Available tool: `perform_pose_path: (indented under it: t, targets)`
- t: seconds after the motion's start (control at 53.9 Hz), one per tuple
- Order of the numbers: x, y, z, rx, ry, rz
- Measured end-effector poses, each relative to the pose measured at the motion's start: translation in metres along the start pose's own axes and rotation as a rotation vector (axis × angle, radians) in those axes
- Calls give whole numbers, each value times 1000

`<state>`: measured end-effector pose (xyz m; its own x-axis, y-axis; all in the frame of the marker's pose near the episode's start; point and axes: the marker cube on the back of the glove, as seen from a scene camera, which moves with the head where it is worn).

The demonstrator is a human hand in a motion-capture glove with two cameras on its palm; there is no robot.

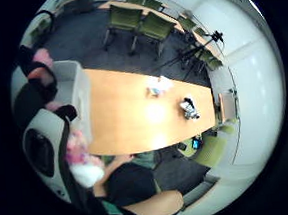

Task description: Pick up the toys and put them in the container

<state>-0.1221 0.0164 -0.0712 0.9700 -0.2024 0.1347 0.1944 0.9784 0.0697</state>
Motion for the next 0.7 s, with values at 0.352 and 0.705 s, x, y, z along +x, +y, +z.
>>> perform_pose_path:
  t: [0.352,0.705]
  targets:
    - [-53,-49,75,-234,-32,-6]
    - [-50,-26,71,-139,136,-39]
